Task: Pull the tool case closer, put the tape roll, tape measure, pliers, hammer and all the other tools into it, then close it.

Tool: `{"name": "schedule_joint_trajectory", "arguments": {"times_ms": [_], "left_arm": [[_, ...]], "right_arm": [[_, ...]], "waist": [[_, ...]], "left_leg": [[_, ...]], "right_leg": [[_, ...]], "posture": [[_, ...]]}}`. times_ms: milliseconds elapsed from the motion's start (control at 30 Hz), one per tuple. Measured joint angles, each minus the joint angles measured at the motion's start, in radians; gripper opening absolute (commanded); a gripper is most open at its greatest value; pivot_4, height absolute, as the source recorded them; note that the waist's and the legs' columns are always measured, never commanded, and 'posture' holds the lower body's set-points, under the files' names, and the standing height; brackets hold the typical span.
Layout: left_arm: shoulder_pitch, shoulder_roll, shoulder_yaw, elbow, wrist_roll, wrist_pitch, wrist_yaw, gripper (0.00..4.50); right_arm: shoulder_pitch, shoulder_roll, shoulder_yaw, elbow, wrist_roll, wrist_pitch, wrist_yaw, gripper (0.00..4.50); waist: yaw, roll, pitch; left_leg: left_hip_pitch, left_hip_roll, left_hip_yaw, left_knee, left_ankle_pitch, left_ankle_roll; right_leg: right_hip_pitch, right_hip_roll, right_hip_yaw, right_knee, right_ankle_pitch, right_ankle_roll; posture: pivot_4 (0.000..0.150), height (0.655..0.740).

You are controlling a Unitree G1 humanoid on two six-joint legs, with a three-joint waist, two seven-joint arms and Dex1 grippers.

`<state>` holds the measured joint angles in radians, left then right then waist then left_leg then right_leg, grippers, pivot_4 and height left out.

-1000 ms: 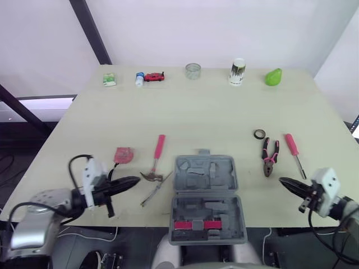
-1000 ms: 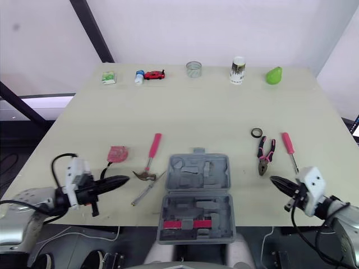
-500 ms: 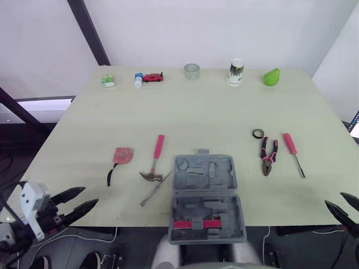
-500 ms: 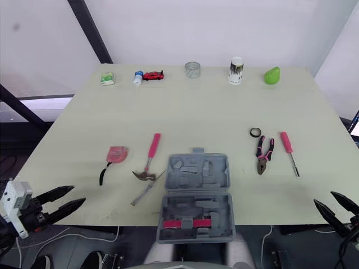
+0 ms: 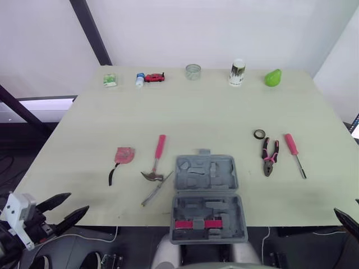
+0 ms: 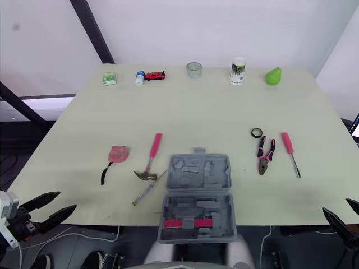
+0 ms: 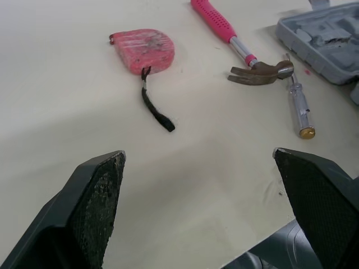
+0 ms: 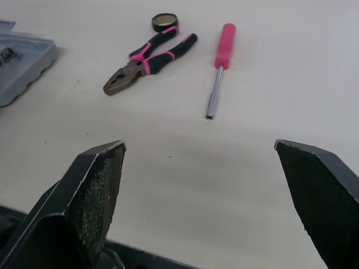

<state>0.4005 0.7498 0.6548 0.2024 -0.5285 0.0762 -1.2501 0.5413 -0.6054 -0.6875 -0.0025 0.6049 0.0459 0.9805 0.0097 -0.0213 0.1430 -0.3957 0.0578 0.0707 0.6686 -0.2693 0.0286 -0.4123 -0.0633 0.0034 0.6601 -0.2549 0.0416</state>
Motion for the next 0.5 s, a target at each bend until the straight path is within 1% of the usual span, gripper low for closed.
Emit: {"name": "schedule_joint_trajectory", "arguments": {"times_ms": [100, 233, 300, 367, 500], "left_arm": [[-0.041, 0.004, -0.022, -0.045, -0.008, 0.002, -0.01, 4.5], [-0.116, 0.012, -0.079, -0.113, -0.024, 0.031, -0.013, 4.5], [-0.159, 0.024, -0.119, -0.161, -0.029, 0.058, -0.014, 4.5], [-0.181, 0.035, -0.143, -0.196, -0.033, 0.076, -0.015, 4.5], [-0.25, 0.037, -0.215, -0.253, -0.044, 0.122, -0.014, 4.5]], "right_arm": [[-0.05, -0.064, 0.018, -0.078, -0.003, 0.081, -0.048, 4.48], [-0.174, -0.146, 0.098, -0.151, -0.011, 0.198, -0.091, 4.48], [-0.259, -0.195, 0.162, -0.158, -0.033, 0.252, -0.102, 4.48], [-0.306, -0.236, 0.211, -0.155, -0.065, 0.275, -0.101, 4.48], [-0.48, -0.323, 0.353, -0.095, -0.133, 0.327, -0.065, 4.48]], "waist": [[0.0, 0.0, 0.0], [0.002, -0.001, 0.0], [0.002, -0.001, 0.0], [0.002, 0.0, 0.0], [0.001, 0.0, 0.001]], "left_leg": [[0.0, 0.0, 0.0, 0.0, 0.0, 0.0], [-0.001, -0.002, 0.0, 0.0, 0.0, 0.0], [-0.001, -0.003, 0.0, 0.0, 0.0, 0.0], [-0.001, -0.003, 0.001, 0.0, 0.0, 0.0], [-0.001, -0.003, 0.002, 0.001, 0.0, 0.0]], "right_leg": [[0.0, 0.0, 0.0, 0.0, 0.0, 0.0], [0.0, 0.001, 0.0, 0.0, 0.0, 0.0], [0.0, 0.001, 0.0, 0.0, 0.0, 0.0], [0.001, 0.002, 0.0, 0.0, 0.0, 0.0], [0.001, 0.003, 0.0, 0.0, 0.001, 0.001]], "posture": [[0.15, 0.74], [0.15, 0.74], [0.15, 0.74], [0.15, 0.74], [0.15, 0.74]]}}
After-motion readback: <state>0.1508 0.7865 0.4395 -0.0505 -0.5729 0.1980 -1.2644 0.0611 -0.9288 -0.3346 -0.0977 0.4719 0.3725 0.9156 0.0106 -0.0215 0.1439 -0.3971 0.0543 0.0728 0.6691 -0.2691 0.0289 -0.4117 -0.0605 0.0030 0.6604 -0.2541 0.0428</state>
